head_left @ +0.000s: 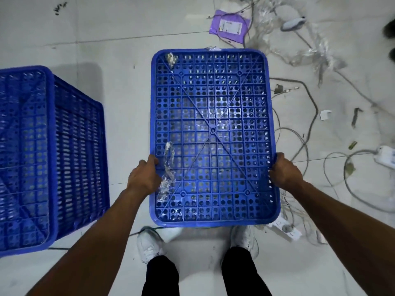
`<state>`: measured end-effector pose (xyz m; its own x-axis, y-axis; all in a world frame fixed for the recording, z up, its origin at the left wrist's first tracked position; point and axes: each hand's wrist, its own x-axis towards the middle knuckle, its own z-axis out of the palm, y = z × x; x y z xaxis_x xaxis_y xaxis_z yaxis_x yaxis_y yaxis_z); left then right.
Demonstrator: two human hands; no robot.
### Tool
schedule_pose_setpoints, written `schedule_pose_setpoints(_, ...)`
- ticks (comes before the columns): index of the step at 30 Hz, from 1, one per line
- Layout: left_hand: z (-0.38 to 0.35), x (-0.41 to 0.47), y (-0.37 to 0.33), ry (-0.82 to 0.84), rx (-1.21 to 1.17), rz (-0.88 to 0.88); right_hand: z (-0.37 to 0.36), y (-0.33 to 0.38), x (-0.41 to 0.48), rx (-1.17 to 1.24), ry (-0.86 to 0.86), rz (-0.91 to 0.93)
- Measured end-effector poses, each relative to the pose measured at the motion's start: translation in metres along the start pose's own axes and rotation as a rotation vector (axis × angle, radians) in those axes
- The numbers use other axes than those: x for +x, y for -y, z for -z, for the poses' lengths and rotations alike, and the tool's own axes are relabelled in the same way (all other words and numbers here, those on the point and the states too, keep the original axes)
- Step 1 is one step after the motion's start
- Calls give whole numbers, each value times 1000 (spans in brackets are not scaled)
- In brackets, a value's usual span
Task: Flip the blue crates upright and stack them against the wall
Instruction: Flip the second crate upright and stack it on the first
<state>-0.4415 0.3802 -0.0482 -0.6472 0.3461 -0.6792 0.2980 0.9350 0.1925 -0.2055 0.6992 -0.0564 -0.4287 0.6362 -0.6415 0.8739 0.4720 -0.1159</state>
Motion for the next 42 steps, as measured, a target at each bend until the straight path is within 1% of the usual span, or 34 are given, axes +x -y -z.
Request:
schedule_pose_setpoints(3, 5, 3, -8, 26, 76, -23, 0, -8, -3, 17, -2, -15)
schedule_pose_setpoints(8, 4, -4, -21, 20, 161, 7, -2, -14, -2, 16, -4, 15)
schedule_pose_setpoints(15, 2, -4, -25, 86, 90, 93, 1, -8, -13, 77, -24, 23)
schedule_pose_setpoints(19, 10, -11, -32, -38, 75, 46, 8, 6, -30, 139, -68, 27)
schedule_pose_setpoints(23, 21, -26, -47, -125, 229, -86, 14, 27, -49, 178, -152, 59)
schedule_pose_setpoints(24, 23, -29, -51, -140, 195, -118, 14, 32, -53, 184, -170, 62)
schedule_pose_setpoints(28, 37, -50, -74, -71, -132, -235, 13, 55, -68, 209, -210, 94)
schedule_pose_setpoints(30, 44, -63, -84, -29, -224, -300, 15, 68, -77, 226, -223, 111)
schedule_pose_setpoints(33, 50, -78, -94, 22, -360, -333, 15, 92, -93, 258, -255, 147)
schedule_pose_setpoints(37, 52, -90, -104, 25, -455, -358, 16, 131, -118, 302, -280, 221)
schedule_pose_setpoints(39, 55, -93, -106, -9, -469, -334, 17, 155, -131, 334, -270, 279)
schedule_pose_setpoints(42, 63, -93, -97, -104, -435, -199, 15, 188, -146, 395, -235, 377)
